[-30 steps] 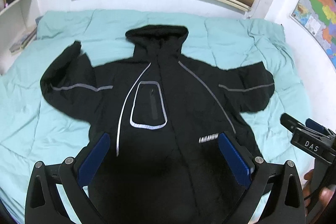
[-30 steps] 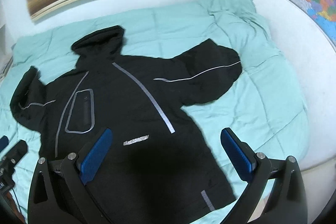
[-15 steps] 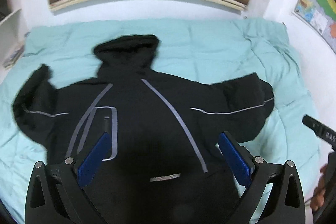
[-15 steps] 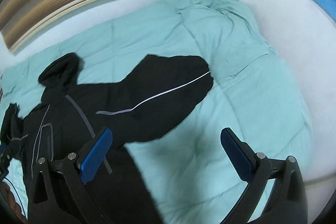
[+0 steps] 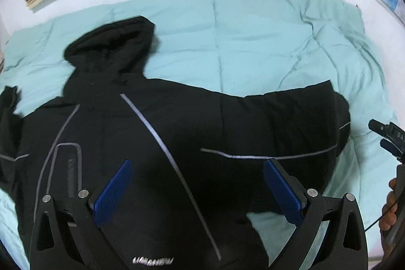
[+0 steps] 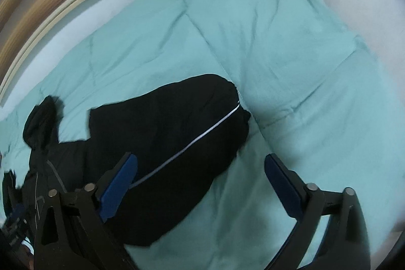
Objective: Fold large clothes
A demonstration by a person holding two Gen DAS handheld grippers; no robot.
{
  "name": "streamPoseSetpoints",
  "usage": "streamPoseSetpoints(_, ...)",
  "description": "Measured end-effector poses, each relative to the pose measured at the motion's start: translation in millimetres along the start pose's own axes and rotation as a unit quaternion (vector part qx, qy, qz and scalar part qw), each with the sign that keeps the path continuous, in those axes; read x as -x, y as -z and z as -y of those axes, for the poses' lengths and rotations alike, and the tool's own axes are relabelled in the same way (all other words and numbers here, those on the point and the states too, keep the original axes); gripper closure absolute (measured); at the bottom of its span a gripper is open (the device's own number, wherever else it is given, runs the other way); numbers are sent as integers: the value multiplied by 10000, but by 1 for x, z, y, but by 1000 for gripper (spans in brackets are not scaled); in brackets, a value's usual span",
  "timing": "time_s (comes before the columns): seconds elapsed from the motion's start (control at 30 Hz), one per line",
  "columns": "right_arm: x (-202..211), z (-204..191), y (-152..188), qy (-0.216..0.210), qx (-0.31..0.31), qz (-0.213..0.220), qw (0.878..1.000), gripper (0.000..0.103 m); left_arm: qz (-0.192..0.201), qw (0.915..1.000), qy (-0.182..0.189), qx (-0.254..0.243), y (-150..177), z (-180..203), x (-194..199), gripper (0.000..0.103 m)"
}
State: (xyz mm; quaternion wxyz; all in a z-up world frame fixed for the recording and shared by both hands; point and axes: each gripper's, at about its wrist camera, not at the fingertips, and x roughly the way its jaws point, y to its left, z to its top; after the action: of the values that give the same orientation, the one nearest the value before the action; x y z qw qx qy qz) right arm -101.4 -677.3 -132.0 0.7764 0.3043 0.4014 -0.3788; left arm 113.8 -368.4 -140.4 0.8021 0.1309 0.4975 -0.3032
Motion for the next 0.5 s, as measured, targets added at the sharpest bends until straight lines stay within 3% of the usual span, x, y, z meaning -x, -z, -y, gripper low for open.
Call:
streamPoseSetpoints(0.3, -98, 54, -14, -213, -914, -562, 9940, 17, -440, 9989, 11, -187, -17, 25, -73, 0)
streamPoseSetpoints(0.5, -138, 73, -14, -893, -1277, -774, 9847, 17, -617, 9977, 122, -241, -15, 34, -94, 0)
